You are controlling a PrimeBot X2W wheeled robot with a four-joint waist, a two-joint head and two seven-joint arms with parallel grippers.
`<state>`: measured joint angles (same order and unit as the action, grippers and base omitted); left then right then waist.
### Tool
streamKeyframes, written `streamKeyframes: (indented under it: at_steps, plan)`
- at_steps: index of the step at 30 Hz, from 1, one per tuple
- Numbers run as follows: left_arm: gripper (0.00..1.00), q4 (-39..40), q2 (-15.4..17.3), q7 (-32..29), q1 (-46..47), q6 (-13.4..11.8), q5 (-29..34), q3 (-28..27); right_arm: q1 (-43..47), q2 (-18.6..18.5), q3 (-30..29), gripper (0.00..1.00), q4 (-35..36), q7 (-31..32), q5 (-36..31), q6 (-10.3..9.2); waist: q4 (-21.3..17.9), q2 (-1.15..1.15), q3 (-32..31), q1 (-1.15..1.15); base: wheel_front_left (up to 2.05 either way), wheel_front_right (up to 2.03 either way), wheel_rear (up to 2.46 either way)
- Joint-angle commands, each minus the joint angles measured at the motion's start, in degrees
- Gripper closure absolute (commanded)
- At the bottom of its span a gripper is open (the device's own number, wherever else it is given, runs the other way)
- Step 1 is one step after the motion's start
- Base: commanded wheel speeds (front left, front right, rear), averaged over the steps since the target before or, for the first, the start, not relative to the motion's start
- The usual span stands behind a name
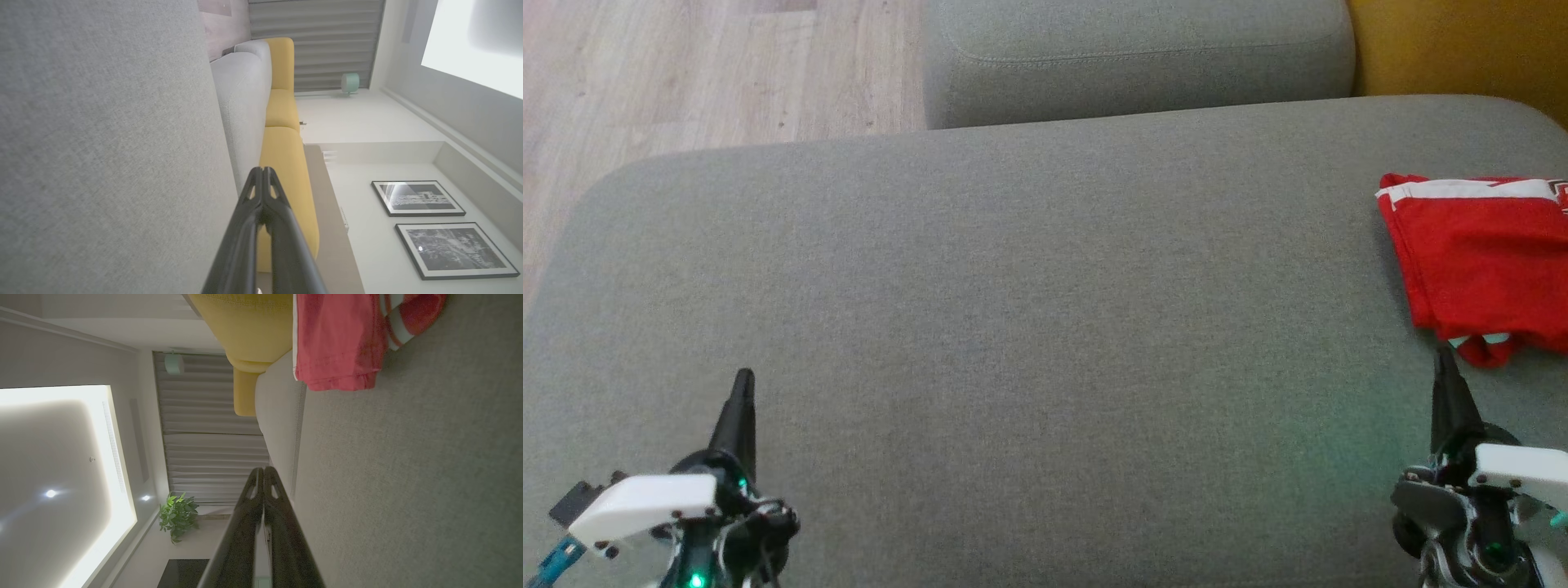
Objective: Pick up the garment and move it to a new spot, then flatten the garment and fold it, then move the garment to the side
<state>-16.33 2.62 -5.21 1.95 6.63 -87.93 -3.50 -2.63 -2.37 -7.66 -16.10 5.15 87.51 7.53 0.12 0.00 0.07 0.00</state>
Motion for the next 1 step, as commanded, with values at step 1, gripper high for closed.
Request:
streamKeyframes:
  at_steps: [1]
  plan:
    - [1.0,2.2,0.32,-0.59,3.86,0.63,-1.65,-2.5,-3.06,-0.5,1.14,1.0,2.07,0.69,1.87,-0.04,-0.03,0.0,0.03,0.0,0.0,0.0,0.0]
